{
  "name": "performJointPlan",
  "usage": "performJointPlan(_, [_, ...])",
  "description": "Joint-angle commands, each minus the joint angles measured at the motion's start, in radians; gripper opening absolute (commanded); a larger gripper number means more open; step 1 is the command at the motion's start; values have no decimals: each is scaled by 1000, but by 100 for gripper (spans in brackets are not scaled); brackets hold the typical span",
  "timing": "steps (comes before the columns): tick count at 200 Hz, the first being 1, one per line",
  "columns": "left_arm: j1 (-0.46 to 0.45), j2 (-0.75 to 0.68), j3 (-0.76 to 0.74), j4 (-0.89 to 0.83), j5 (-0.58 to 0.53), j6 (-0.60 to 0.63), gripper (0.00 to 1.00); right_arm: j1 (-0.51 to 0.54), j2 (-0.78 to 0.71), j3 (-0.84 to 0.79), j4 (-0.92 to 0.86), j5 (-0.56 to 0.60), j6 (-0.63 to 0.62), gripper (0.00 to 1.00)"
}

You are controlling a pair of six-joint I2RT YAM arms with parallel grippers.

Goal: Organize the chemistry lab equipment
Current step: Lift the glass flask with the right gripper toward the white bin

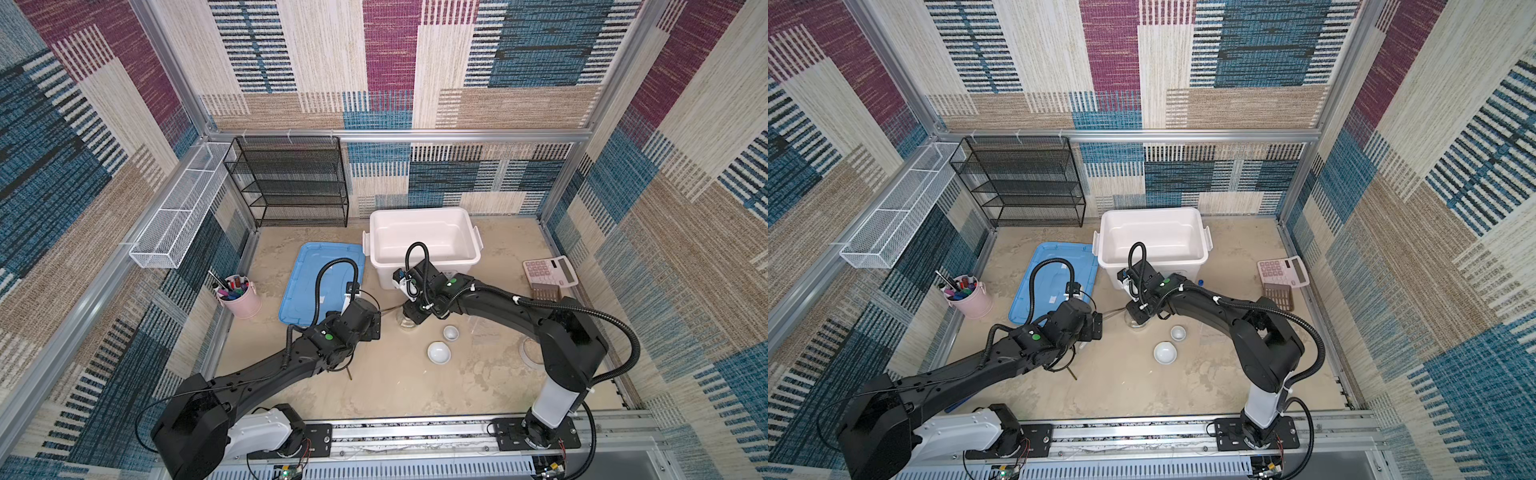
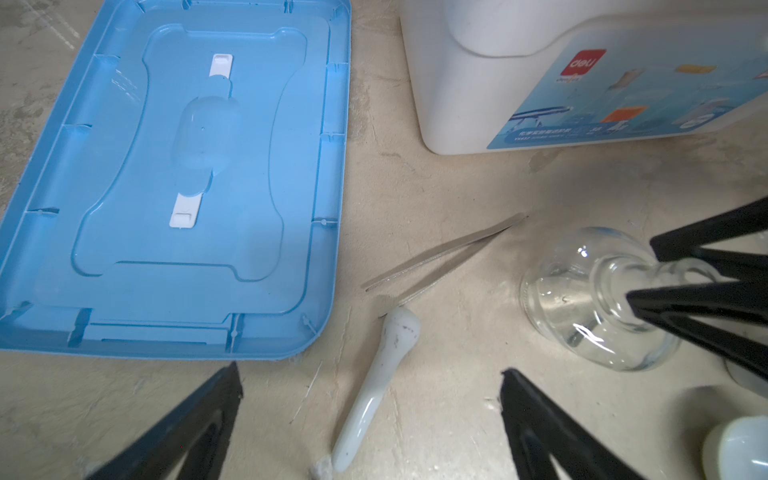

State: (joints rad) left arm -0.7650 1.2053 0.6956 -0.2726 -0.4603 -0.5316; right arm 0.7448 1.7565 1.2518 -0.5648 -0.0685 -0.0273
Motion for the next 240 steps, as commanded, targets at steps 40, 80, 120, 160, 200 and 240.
performJointPlan(40, [1,-7,-5,20,3,-20,99,5,-4,9,13,33,10,29])
performJointPlan(80, [1,1,-1,22,6,-20,99,5,-30,15,7,30,15,24])
performJointPlan(120, [1,12,5,27,8,-13,99,5,-52,38,-5,30,17,20])
performJointPlan(160, [2,22,8,27,12,-10,99,5,-84,101,-40,12,18,20])
performJointPlan(200, [1,35,13,30,15,-6,99,5,-109,189,-72,-24,-2,20])
performJointPlan(240, [1,41,13,31,18,-5,99,2,-135,272,-89,5,-26,20])
